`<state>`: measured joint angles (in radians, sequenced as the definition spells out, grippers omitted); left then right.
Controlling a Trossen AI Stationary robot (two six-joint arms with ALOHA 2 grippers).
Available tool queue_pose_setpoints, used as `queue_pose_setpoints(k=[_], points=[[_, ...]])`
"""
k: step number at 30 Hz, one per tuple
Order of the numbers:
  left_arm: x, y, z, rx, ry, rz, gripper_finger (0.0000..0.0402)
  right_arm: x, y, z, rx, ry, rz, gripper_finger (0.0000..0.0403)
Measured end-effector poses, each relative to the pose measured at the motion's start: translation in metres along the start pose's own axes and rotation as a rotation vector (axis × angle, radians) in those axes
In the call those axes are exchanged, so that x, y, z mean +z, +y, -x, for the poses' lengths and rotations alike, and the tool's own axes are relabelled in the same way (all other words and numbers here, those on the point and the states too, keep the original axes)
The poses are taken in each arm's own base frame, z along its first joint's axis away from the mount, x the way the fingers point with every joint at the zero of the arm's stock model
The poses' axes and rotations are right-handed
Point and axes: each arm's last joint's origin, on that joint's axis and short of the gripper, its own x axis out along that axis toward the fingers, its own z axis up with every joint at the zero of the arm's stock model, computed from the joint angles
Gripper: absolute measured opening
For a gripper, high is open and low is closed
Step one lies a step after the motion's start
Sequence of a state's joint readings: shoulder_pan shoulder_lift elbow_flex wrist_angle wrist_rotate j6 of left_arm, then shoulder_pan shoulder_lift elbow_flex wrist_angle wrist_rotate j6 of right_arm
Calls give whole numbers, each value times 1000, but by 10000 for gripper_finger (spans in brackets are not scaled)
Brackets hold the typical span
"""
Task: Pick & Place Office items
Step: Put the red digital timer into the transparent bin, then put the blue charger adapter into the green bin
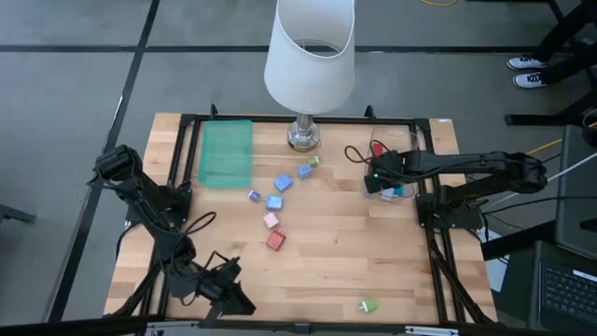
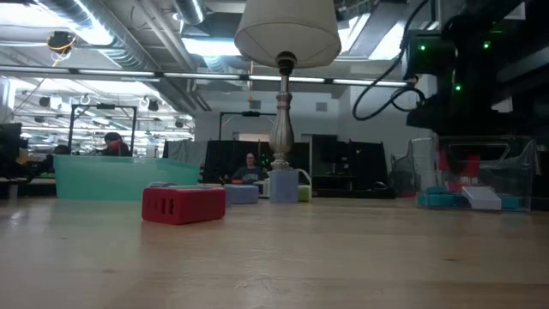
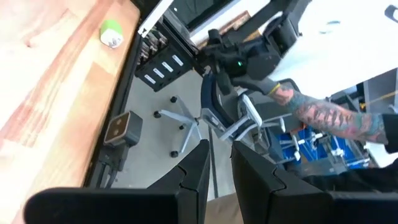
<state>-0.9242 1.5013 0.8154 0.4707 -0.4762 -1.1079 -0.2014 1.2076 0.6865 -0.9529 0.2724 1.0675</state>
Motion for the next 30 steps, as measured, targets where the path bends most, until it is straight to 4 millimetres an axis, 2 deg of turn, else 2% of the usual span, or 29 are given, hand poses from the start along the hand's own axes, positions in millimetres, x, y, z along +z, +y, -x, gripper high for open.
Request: queue_pose_setpoints(k=[7, 12, 20, 24, 27, 30], points=[[13, 8, -7, 38, -46, 10, 61, 12, 6, 26, 16, -9, 130, 190], [22, 18, -11, 112, -75, -11, 61, 20, 10, 40, 22, -66, 193, 242], [24, 27, -14, 161, -38, 59, 61, 23, 13, 42, 49, -78, 255, 249], [28, 35, -15, 220, -42, -40, 61, 28, 15, 42, 38, -161, 299, 238], [35, 40, -18, 245, -69, -91, 61, 31, 19, 43, 103, -149, 276, 226], [43, 43, -20, 255, -98, -42, 61, 32, 25, 44, 203, -133, 262, 214]])
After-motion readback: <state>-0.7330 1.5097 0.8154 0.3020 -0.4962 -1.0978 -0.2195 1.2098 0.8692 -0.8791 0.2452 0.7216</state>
